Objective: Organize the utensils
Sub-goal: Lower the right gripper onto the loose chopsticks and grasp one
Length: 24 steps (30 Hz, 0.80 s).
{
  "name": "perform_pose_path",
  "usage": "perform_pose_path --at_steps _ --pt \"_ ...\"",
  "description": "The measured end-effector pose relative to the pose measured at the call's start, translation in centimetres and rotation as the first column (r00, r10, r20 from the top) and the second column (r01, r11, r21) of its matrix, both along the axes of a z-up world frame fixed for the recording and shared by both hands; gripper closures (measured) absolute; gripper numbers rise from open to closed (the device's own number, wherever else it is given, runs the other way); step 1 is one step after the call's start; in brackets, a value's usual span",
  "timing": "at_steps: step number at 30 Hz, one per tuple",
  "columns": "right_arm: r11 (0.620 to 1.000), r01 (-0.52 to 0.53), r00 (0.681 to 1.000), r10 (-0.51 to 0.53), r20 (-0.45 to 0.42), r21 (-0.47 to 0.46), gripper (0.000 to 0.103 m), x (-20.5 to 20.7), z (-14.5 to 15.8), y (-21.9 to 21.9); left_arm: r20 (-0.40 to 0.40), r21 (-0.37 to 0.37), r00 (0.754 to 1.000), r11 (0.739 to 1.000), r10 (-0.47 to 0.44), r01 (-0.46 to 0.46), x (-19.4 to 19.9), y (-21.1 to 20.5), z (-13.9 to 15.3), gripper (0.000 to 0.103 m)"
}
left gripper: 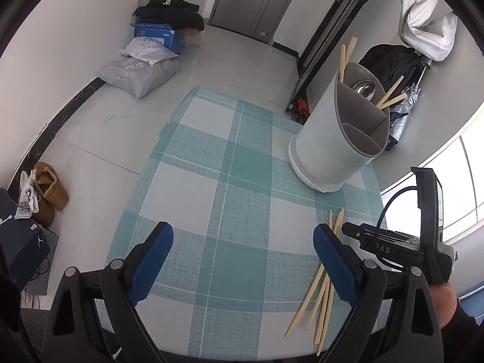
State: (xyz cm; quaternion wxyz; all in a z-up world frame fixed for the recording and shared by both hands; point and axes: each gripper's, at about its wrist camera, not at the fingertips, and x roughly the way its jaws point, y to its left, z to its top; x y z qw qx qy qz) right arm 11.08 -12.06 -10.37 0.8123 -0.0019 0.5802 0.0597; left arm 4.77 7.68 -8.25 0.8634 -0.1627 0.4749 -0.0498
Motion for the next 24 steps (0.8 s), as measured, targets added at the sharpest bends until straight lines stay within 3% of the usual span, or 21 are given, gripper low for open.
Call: perform_pose_path --at_steps 5,9,24 --pt "0.999 -0.005 1.000 0.005 -0.003 -0.036 0.069 0.0 -0.5 1.1 -0.004 -0.008 1.000 1.000 0.001 -0.002 0.1 0.2 0.2 0.011" --pt "1.000 0.001 1.000 -0.001 0.005 0.012 0.081 0.0 -0.3 1.5 -0.018 -0.016 1.000 1.000 0.002 -0.002 0.1 0.3 0.0 0.011" --pt "0.997 -0.033 0.999 0.033 0.005 0.068 0.080 0.5 -0.5 2.5 -0.043 -0.024 0.999 1.000 0.016 -0.017 0.3 0.6 -0.4 0.011"
